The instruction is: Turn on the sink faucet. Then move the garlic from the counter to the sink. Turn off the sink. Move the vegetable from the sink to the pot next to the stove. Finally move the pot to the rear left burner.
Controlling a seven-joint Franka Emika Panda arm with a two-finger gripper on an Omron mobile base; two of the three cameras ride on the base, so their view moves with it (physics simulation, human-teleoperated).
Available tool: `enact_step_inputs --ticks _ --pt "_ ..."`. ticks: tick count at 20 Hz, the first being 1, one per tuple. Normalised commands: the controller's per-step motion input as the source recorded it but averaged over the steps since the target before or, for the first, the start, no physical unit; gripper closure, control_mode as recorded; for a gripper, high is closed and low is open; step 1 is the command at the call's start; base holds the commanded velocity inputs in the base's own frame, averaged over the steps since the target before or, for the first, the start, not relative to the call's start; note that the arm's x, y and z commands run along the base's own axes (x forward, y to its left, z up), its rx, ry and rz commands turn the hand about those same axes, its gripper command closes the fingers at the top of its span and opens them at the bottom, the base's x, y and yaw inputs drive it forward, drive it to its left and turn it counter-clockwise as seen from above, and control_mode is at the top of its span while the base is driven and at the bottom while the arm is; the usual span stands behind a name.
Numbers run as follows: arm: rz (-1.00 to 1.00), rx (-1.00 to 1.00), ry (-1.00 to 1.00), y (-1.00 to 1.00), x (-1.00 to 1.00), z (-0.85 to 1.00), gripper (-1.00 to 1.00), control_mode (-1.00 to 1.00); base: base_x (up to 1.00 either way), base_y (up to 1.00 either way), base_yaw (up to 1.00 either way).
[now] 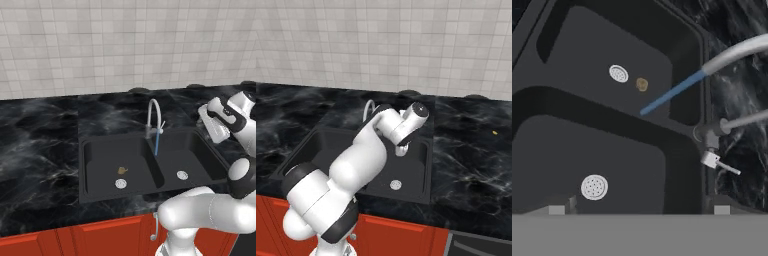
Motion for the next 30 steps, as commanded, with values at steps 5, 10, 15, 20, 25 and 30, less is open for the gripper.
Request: enact_step_inputs --ticks 5,10,15,20,25,30 --pt "-0.34 0.29 0.08 0.00 -0.01 0.00 -1.00 -1.00 0.00 0.00 0.00" --pt "-0.33 0.26 0.06 0.00 0.00 -0.02 -1.00 -1.00 0.00 0.00 0.00" --pt "-0.26 0.15 0.03 0.13 0.23 -0.11 -1.00 -1.00 0.00 0.00 0.00" --pt "-0.17 0.05 0.03 0.27 0.51 -0.18 -1.00 -1.00 0.00 0.00 0.00" --pt "-0.09 0.00 0.03 0.24 0.64 -0.10 -1.00 -1.00 0.00 0.00 0.00" --pt "0.00 0.00 0.00 0.02 0.44 -0.08 -1.00 -1.00 0.00 0.00 0.00"
